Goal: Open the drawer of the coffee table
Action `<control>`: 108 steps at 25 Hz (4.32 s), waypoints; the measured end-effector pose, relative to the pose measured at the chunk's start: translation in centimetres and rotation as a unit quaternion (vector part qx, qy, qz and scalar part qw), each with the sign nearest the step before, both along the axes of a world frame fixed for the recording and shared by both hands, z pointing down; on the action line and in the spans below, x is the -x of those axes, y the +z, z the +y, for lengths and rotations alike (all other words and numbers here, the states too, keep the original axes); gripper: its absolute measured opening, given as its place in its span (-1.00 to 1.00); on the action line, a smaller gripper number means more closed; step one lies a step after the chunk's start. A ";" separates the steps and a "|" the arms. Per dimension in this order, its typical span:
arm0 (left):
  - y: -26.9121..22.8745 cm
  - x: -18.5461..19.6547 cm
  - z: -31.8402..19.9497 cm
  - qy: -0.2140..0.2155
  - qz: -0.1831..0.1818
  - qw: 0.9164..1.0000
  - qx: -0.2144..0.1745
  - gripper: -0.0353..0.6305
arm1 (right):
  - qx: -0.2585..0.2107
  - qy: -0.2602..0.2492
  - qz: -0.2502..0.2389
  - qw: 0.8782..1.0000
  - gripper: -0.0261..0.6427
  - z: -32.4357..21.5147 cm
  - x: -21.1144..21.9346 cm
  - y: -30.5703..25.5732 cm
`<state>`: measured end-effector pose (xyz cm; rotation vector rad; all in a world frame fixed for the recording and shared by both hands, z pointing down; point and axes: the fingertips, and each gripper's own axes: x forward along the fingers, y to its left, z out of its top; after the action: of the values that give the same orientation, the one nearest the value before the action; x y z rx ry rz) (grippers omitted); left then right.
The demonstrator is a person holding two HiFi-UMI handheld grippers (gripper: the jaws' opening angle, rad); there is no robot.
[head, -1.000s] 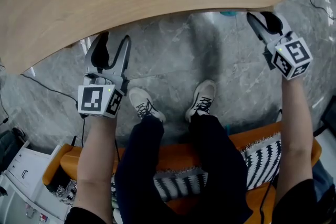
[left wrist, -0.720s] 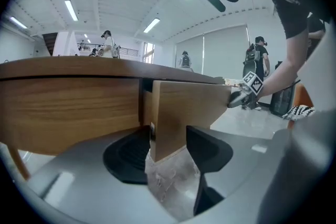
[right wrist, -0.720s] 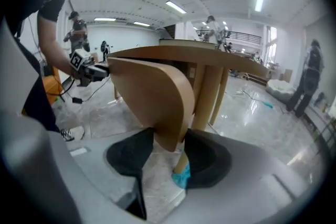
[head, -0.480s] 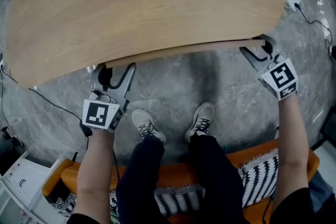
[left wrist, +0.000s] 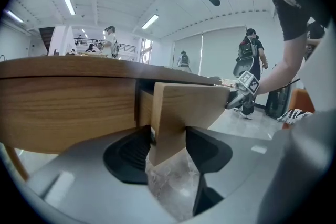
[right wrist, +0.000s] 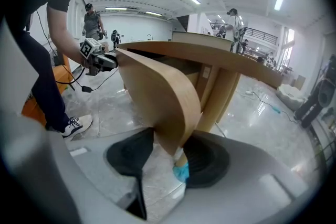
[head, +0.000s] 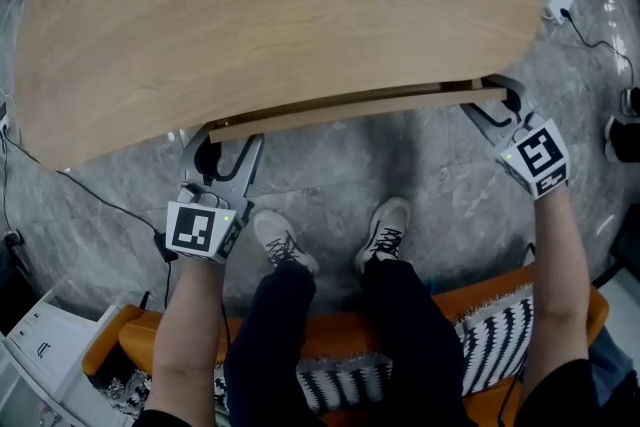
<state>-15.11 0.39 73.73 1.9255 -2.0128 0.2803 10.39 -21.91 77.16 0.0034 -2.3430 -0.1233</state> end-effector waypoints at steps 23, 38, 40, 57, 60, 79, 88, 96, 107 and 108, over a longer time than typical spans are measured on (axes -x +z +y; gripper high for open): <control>-0.2 -2.0 2.3 0.021 0.013 1.000 0.015 -0.32 | 0.000 -0.071 0.046 0.996 -0.40 3.1 -1.4 0.6; 0.1 -6.1 7.3 0.031 0.051 0.997 0.043 -0.33 | 0.012 -0.070 0.077 0.994 -0.42 8.1 -5.7 1.0; 0.0 -6.5 7.9 0.032 0.055 0.997 0.050 -0.33 | 0.010 -0.071 0.083 0.994 -0.42 8.7 -6.2 0.9; 3.1 -10.2 11.6 0.063 0.057 0.990 0.109 -0.32 | -0.011 -0.114 0.123 0.986 -0.49 12.5 -9.2 3.6; 2.8 -10.2 11.6 0.067 0.051 0.991 0.101 -0.32 | -0.011 -0.111 0.122 0.986 -0.49 12.5 -9.2 3.5; -11.5 -10.2 10.2 0.050 0.033 0.994 0.088 -0.88 | 0.076 0.154 0.032 0.985 -0.92 13.6 -9.9 -11.4; -24.6 -16.2 4.8 0.086 0.107 0.988 0.077 -0.88 | 0.150 0.168 -0.013 0.974 -0.92 20.4 0.3 -25.3; -41.0 -22.7 4.6 0.158 0.168 0.971 0.068 -0.88 | 0.194 0.212 -0.060 0.956 -0.92 23.2 2.1 -42.2; -60.4 -21.9 4.3 0.209 0.150 0.966 0.019 -0.88 | 0.148 0.186 -0.153 0.959 -0.92 24.9 3.3 -62.8; -61.5 -21.8 4.7 0.207 0.151 0.966 0.017 -0.88 | 0.149 0.186 -0.159 0.958 -0.92 25.4 3.1 -63.7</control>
<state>6.69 5.08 12.27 2.2020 -1.3981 0.1097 7.32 3.49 13.42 0.3370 -2.6112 0.4464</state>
